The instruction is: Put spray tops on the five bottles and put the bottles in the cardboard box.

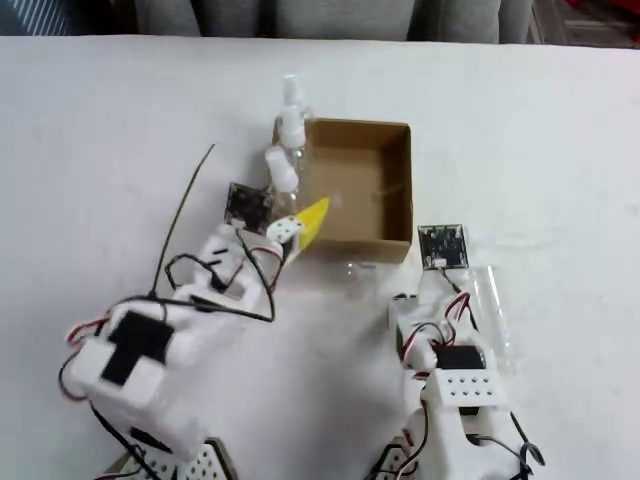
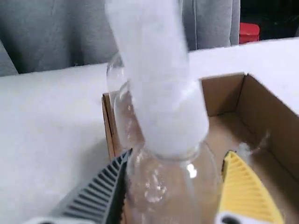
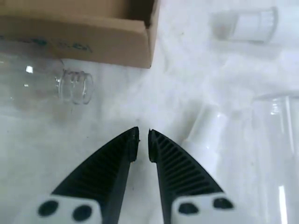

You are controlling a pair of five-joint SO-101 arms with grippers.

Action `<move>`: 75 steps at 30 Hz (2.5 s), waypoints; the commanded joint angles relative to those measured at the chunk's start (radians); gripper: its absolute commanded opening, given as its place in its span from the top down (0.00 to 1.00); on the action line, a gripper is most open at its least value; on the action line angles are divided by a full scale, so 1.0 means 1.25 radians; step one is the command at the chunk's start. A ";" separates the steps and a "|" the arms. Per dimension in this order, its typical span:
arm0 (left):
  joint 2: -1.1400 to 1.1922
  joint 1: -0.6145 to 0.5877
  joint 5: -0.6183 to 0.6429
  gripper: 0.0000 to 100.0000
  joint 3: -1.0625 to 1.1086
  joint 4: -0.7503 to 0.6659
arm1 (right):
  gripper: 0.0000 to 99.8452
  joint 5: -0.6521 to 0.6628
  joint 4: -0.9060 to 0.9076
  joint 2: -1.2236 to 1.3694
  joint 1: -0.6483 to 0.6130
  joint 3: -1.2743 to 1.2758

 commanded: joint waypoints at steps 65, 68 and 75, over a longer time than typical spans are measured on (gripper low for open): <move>-1.531 -0.057 -0.061 0.98 0.412 1.419 | 0.98 0.001 -0.017 -0.013 0.009 -0.011; -1.530 -0.089 -0.060 0.98 0.412 1.398 | 0.98 -0.010 -0.064 -0.006 -0.003 -0.011; -1.529 -0.087 -0.060 0.98 0.416 1.409 | 0.98 -0.076 -0.107 -0.004 -0.020 -0.012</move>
